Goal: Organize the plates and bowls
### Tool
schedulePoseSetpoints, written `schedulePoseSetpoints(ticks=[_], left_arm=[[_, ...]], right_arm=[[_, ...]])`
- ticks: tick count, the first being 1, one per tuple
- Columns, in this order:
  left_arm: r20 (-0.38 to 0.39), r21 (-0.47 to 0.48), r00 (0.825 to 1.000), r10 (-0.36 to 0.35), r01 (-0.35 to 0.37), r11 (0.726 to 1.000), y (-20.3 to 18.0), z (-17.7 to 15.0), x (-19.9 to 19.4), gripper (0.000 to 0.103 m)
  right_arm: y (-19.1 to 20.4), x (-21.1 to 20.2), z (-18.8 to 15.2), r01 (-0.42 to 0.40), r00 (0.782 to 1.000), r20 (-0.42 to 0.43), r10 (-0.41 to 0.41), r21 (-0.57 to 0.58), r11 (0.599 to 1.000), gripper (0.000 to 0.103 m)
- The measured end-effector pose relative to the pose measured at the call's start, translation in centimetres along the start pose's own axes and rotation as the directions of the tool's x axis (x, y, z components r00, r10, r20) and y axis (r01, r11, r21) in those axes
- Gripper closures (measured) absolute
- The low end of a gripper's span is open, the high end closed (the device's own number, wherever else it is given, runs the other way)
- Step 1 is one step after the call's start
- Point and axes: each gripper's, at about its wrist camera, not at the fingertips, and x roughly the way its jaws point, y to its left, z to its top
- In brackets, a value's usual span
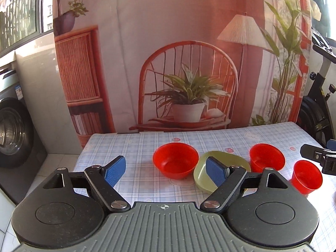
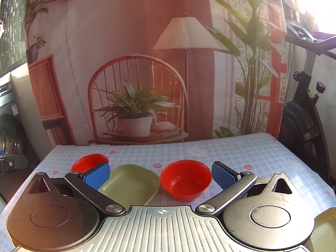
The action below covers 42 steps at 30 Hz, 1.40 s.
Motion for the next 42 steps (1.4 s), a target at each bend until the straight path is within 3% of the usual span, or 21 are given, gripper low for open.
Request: schedulePoseSetpoints(ticks=[3, 7, 9, 14, 19, 24, 27, 34, 37, 42], left_arm=[[-0.067, 0.0, 0.998, -0.002, 0.002, 1.0, 0.1, -1.9, 1.9, 0.018], [-0.164, -0.007, 0.986, -0.027, 0.026, 1.0, 0.4, -4.5, 3.8, 0.021], [-0.211, -0.027, 0.976, -0.046, 0.042, 0.999, 0.7, -6.2, 4.4, 0.021], [-0.315, -0.085, 0.944, -0.1, 0.077, 0.993, 0.9, -9.7, 5.9, 0.026], [-0.403, -0.167, 0.898, -0.175, 0.116, 0.979, 1.0, -12.2, 7.2, 0.036], [-0.402, -0.169, 0.893, -0.201, 0.143, 0.975, 0.3, -12.6, 7.1, 0.039], [-0.407, -0.176, 0.888, -0.214, 0.154, 0.972, -0.1, -12.6, 7.1, 0.053], [-0.418, -0.198, 0.874, -0.25, 0.181, 0.963, -0.9, -13.1, 7.2, 0.072], [-0.408, -0.217, 0.873, -0.268, 0.192, 0.957, -0.7, -13.3, 7.0, 0.088], [-0.383, -0.221, 0.881, -0.278, 0.204, 0.954, -0.7, -13.3, 6.7, 0.092]], right_arm=[[0.5, 1.4, -1.2, -0.009, 0.999, -0.04, 0.007, -0.037, 0.999, 0.004], [0.0, 3.0, -3.1, -0.04, 0.994, -0.104, 0.04, 0.001, 0.999, 0.011], [-0.2, 3.8, -4.1, -0.065, 0.987, -0.146, 0.063, -0.006, 0.998, 0.024], [-0.4, 5.3, -7.0, -0.114, 0.965, -0.24, 0.107, -0.014, 0.993, 0.041], [0.2, 6.0, -8.9, -0.164, 0.935, -0.32, 0.154, -0.006, 0.986, 0.056], [1.1, 6.4, -10.2, -0.193, 0.914, -0.368, 0.171, -0.025, 0.981, 0.067], [1.3, 6.2, -10.2, -0.197, 0.915, -0.367, 0.17, -0.037, 0.98, 0.069], [1.1, 5.9, -10.5, -0.223, 0.9, -0.387, 0.199, -0.017, 0.975, 0.069], [1.0, 5.8, -10.6, -0.231, 0.895, -0.393, 0.209, -0.01, 0.973, 0.069], [1.3, 5.7, -11.0, -0.263, 0.88, -0.413, 0.235, -0.01, 0.965, 0.088]])
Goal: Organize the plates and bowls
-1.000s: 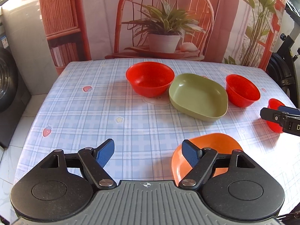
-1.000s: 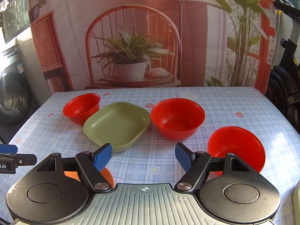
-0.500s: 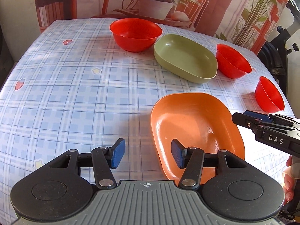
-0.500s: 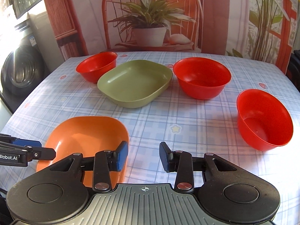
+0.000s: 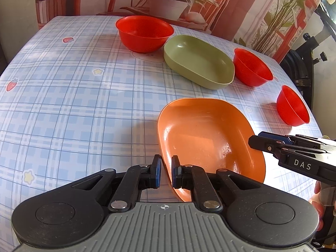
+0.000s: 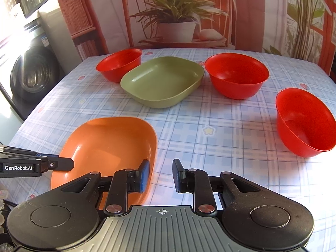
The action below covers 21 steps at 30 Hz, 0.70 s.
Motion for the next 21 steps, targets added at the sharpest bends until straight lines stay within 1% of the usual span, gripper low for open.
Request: schedulePoseSetpoints(ticks=[2, 5, 6, 10, 15, 18, 21], left_arm=[[0.004, 0.002, 1.0, 0.001, -0.001, 1.0, 0.0, -0.1, 0.0, 0.092], [0.008, -0.002, 1.0, -0.001, 0.002, 1.0, 0.1, -0.1, 0.0, 0.093], [0.009, -0.004, 1.0, -0.004, 0.004, 1.0, 0.2, -0.1, 0.0, 0.094], [0.016, 0.015, 1.0, 0.001, -0.001, 1.0, 0.1, 0.1, -0.1, 0.094], [0.053, 0.075, 0.999, -0.004, 0.0, 0.997, -0.4, 1.3, -0.6, 0.094], [0.058, 0.101, 0.998, -0.025, 0.019, 0.995, -0.7, 2.9, -0.7, 0.094], [0.084, 0.142, 0.996, -0.037, 0.025, 0.99, -1.3, 5.1, -0.9, 0.094]], right_arm=[[0.1, 0.0, -0.1, -0.013, 1.0, -0.006, 0.013, -0.005, 1.0, 0.092], [0.2, 0.0, -0.2, -0.023, 1.0, -0.013, 0.022, -0.01, 1.0, 0.095], [0.2, 0.0, -0.3, -0.029, 0.999, -0.015, 0.029, -0.007, 1.0, 0.098], [0.1, -0.4, -0.2, -0.049, 0.999, -0.012, 0.05, 0.009, 0.999, 0.098], [-0.5, -1.2, 0.4, -0.07, 0.997, 0.017, 0.069, 0.047, 0.996, 0.097], [-1.1, -1.5, 1.2, -0.071, 0.997, 0.033, 0.069, 0.072, 0.995, 0.097], [-1.8, -1.8, 2.1, -0.083, 0.995, 0.057, 0.077, 0.103, 0.991, 0.096]])
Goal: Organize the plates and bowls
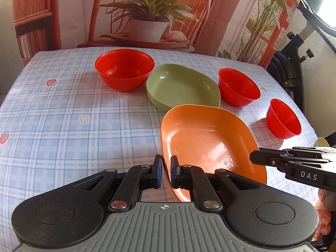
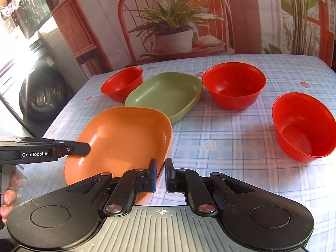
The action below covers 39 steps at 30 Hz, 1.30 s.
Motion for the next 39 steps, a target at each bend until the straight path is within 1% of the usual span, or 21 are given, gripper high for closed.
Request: schedulePoseSetpoints(ticks=[4, 7, 10, 14, 17, 21, 27, 33, 34, 36, 39], left_arm=[[0.032, 0.067, 0.999, -0.013, 0.011, 0.998, -0.6, 3.8, 0.6, 0.094], [0.043, 0.112, 0.999, -0.023, 0.018, 0.994, -1.0, 7.0, 1.9, 0.094], [0.024, 0.158, 1.0, -0.018, 0.014, 0.987, -1.3, 9.8, 4.3, 0.094], [-0.016, 0.237, 1.0, 0.022, -0.018, 0.971, -1.5, 12.1, 7.6, 0.094], [-0.039, 0.263, 0.999, 0.038, -0.026, 0.964, -1.5, 13.0, 9.0, 0.094], [-0.054, 0.302, 0.996, 0.067, -0.048, 0.952, -1.6, 13.4, 10.3, 0.094], [-0.082, 0.302, 0.993, 0.086, -0.058, 0.951, -0.6, 13.4, 11.4, 0.094], [-0.075, 0.315, 0.992, 0.101, -0.072, 0.946, -0.6, 13.4, 11.8, 0.093], [-0.073, 0.319, 0.992, 0.103, -0.075, 0.945, -0.7, 13.4, 11.8, 0.093], [-0.062, 0.326, 0.992, 0.107, -0.081, 0.942, -0.8, 13.3, 11.7, 0.093], [-0.043, 0.314, 0.996, 0.081, -0.064, 0.947, -0.5, 13.2, 11.3, 0.093]], right_arm=[[-0.8, 0.1, 2.1, 0.002, 0.999, 0.045, -0.003, 0.025, 1.0, 0.095], [-1.5, 0.9, 4.0, 0.028, 0.996, 0.084, -0.031, 0.033, 0.999, 0.094], [-2.3, 2.4, 5.6, 0.052, 0.992, 0.108, -0.059, 0.062, 0.997, 0.094], [-3.3, 4.5, 6.5, 0.056, 0.991, 0.113, -0.067, 0.095, 0.994, 0.093], [-3.6, 5.7, 6.5, 0.063, 0.992, 0.105, -0.075, 0.113, 0.992, 0.092], [-3.7, 6.4, 6.4, 0.052, 0.993, 0.102, -0.064, 0.118, 0.992, 0.092], [-3.3, 7.1, 6.9, 0.055, 0.993, 0.096, -0.064, 0.102, 0.993, 0.091], [-3.1, 7.5, 6.9, 0.071, 0.992, 0.096, -0.079, 0.082, 0.994, 0.091], [-3.0, 7.4, 6.8, 0.072, 0.992, 0.097, -0.079, 0.07, 0.995, 0.09], [-2.7, 7.2, 6.7, 0.077, 0.991, 0.104, -0.082, 0.05, 0.996, 0.084], [-2.4, 7.0, 6.6, 0.095, 0.989, 0.108, -0.098, 0.033, 0.995, 0.083]])
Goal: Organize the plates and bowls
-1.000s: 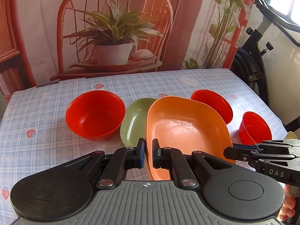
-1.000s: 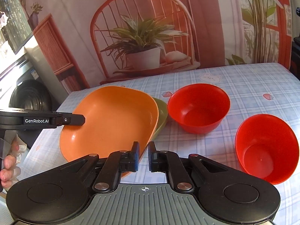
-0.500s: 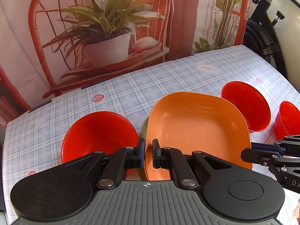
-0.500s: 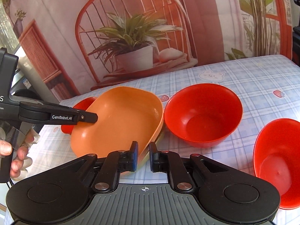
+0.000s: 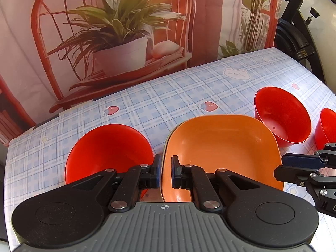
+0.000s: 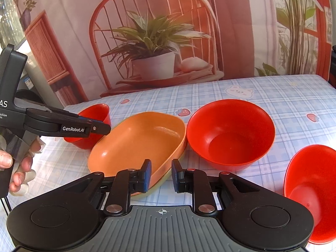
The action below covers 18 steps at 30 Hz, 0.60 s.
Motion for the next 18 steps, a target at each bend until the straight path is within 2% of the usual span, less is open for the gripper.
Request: schedulePoseSetpoints(ticks=[6, 9, 12, 18], left_arm=[[0.016, -0.028, 1.0, -0.014, 0.014, 1.0, 0.4, -0.5, -0.6, 0.093], [0.02, -0.026, 1.0, -0.012, 0.013, 1.0, 0.3, -0.7, -0.8, 0.093], [0.025, -0.041, 1.0, -0.009, 0.01, 0.999, 0.2, -0.8, -1.0, 0.093], [0.07, -0.073, 0.998, -0.003, 0.009, 0.997, 0.0, -0.3, -2.8, 0.093]], right_arm=[[-0.1, -0.4, -0.6, 0.011, 1.0, 0.007, -0.012, 0.013, 1.0, 0.084], [-0.4, 0.3, -0.9, 0.02, 1.0, -0.022, -0.019, 0.024, 1.0, 0.088], [-0.5, 0.3, -1.1, 0.019, 1.0, -0.024, -0.018, 0.04, 0.999, 0.088], [-0.6, -2.5, 0.0, 0.015, 0.998, 0.064, -0.017, 0.037, 0.999, 0.088]])
